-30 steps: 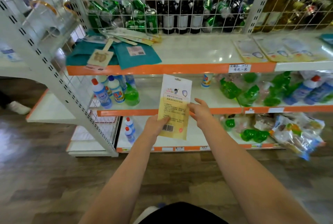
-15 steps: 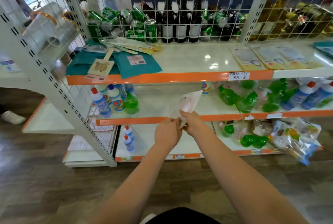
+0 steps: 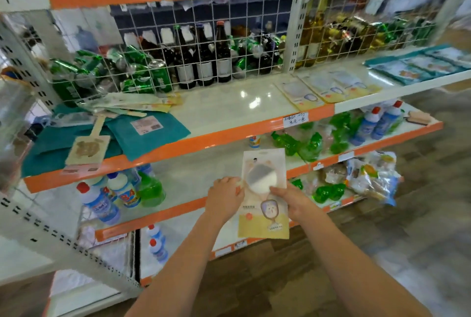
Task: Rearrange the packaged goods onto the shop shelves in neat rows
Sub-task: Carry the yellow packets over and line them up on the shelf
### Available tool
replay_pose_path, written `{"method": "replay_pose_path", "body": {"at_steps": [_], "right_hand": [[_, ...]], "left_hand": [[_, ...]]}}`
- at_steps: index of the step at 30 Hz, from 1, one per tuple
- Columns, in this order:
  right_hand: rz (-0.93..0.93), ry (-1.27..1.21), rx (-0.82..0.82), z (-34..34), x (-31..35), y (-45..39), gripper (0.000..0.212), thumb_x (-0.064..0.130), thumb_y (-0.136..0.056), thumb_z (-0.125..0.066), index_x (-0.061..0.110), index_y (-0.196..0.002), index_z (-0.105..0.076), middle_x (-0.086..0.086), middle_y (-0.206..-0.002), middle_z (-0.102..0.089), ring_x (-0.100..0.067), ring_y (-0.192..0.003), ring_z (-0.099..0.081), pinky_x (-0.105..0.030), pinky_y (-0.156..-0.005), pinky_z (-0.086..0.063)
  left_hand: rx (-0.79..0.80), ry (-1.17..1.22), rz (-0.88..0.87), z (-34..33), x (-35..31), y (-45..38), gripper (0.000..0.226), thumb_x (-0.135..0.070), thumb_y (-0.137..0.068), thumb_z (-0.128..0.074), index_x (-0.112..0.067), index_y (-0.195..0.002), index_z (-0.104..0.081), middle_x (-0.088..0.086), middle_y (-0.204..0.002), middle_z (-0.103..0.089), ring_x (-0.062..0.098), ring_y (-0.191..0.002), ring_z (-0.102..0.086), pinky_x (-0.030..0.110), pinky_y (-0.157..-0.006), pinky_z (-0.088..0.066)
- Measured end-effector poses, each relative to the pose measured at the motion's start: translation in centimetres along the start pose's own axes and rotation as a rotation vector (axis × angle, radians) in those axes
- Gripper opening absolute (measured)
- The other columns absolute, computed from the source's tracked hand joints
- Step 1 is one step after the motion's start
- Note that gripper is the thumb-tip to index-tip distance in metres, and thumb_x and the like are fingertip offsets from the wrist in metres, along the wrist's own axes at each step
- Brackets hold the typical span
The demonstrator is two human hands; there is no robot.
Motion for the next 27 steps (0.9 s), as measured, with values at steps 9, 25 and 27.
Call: {"method": "replay_pose_path", "body": {"at_steps": [9,25,27], "right_hand": [[0.114,-0.126,-0.135,9.7,3.1,1.2,0.038,0.006,-0.093,-0.055,0.001,-0.130,-0.049,-0.025,-0.116,-0.063,-0.042,-0.099,-0.063,-0.052,-0.081,-0.053],[0.240,-0.219,-0.261,28.5,14.3,0.6,0.036,0.006,-0.093,-0.054,0.003,-0.129,-0.049,-0.018,-0.100,-0.065,-0.034,-0.085,-0.064,-0.043,-0.063,-0.058],[0.254,-0.219,-0.259,30.1,15.4,0.2,0.037,0.005,-0.094,-0.052,0.001,-0.130,-0.048,-0.018,-0.099,-0.065,-0.033,-0.083,-0.064,-0.042,-0.063,-0.058]], "left_hand": [[0.036,-0.069,-0.158,-2.5,-7.9,-4.7,0.044,-0.038,-0.098,-0.039,-0.021,-0.139,-0.042,0.003,-0.143,-0.044,0.024,-0.133,-0.034,0.036,-0.106,-0.032],[-0.003,-0.125,-0.356,-4.7,-27.6,-12.9,0.045,-0.035,-0.097,-0.042,-0.013,-0.135,-0.045,0.006,-0.140,-0.046,0.025,-0.130,-0.037,0.039,-0.105,-0.037],[-0.014,-0.127,-0.363,-4.8,-29.4,-13.8,0.043,-0.035,-0.097,-0.041,-0.013,-0.134,-0.046,0.007,-0.136,-0.049,0.025,-0.128,-0.040,0.039,-0.102,-0.039]]}}
Point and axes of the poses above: each hand's wrist, its own y-axis away from the middle knuckle, its own z-axis out of the back of the hand, x = y × z, the point moved 6 cm from there along -y, towards the middle knuckle
